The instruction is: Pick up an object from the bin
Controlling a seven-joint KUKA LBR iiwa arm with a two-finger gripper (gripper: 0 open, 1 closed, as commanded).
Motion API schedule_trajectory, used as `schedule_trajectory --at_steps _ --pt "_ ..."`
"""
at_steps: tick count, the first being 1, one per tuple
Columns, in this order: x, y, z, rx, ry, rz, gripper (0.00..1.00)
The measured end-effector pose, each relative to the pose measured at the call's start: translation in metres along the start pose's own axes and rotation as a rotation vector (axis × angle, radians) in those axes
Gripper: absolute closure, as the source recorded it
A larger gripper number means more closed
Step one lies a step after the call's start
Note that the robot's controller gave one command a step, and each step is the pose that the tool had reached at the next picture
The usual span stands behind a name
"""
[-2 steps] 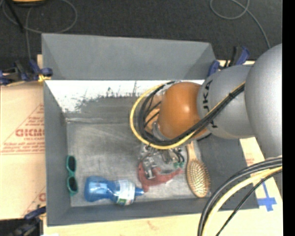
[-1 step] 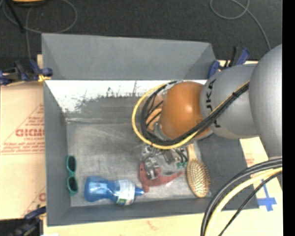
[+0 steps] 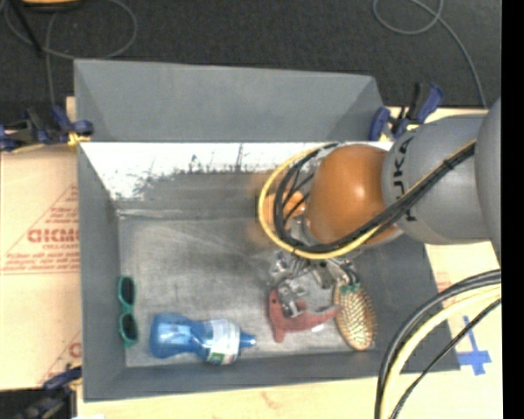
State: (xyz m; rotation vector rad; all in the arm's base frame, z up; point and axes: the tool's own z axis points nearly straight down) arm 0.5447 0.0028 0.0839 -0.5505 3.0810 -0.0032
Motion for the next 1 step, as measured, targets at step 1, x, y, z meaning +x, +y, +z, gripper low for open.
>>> schedule_trajectory --at_steps 1 --pt "0.0099 0.0271 -0.1417 -0.002 0.006 0.048 1.00"
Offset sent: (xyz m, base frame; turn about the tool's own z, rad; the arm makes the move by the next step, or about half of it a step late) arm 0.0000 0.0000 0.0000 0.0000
